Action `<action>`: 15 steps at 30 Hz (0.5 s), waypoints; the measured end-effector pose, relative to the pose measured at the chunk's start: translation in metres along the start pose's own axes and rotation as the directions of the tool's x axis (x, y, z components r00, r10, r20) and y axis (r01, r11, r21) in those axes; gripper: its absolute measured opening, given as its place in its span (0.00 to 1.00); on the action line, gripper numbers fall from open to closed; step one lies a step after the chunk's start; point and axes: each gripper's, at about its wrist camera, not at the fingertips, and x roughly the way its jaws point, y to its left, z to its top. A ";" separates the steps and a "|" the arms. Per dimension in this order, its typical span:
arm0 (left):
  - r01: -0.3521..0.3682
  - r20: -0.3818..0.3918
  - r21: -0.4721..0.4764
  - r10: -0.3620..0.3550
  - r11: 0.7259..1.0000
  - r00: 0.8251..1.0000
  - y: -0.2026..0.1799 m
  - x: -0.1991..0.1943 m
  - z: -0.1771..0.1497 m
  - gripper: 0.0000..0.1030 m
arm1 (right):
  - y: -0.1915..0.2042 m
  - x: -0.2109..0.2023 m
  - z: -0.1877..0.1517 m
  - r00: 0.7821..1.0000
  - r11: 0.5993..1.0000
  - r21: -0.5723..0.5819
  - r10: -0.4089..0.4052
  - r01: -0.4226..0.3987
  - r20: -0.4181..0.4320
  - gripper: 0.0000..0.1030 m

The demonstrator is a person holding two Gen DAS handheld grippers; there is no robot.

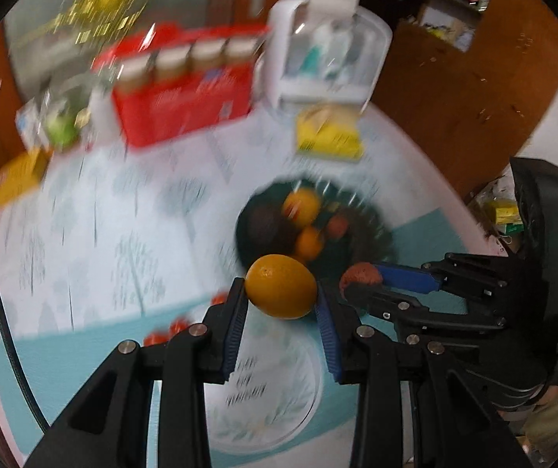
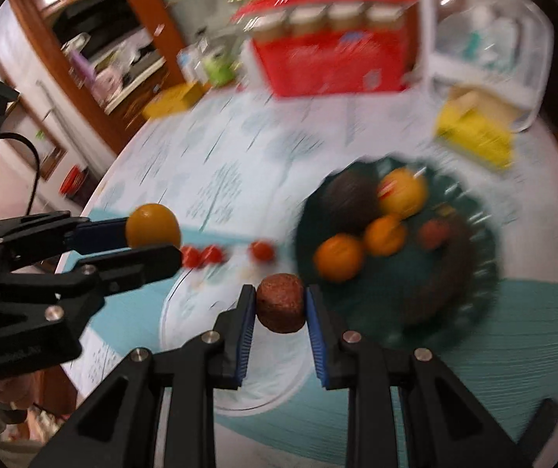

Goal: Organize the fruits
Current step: 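Place the yellow tomato on the plate with the left tool while the right tool places the brown fruit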

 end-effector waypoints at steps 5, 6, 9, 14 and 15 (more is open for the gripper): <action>0.012 0.094 0.067 -0.018 0.998 0.995 -0.042 -0.019 0.045 0.33 | -0.028 -0.049 0.032 0.988 0.994 0.011 -0.108 0.108 0.109 0.25; 0.010 0.098 0.072 -0.017 0.997 0.995 -0.045 -0.018 0.050 0.33 | -0.032 -0.056 0.039 0.984 0.992 0.011 -0.122 0.122 0.130 0.25; -0.001 0.096 0.088 -0.007 0.996 0.995 -0.056 -0.006 0.059 0.33 | -0.047 -0.069 0.058 0.971 0.988 0.018 -0.156 0.156 0.181 0.25; 0.024 -0.039 0.069 -0.021 0.997 0.999 -0.059 0.059 0.043 0.33 | -0.077 -0.043 0.067 0.976 0.986 0.073 -0.162 0.153 0.143 0.25; 0.027 -0.077 0.061 -0.023 0.998 0.997 -0.057 0.078 0.034 0.33 | -0.083 -0.033 0.066 0.981 0.985 0.091 -0.154 0.144 0.118 0.25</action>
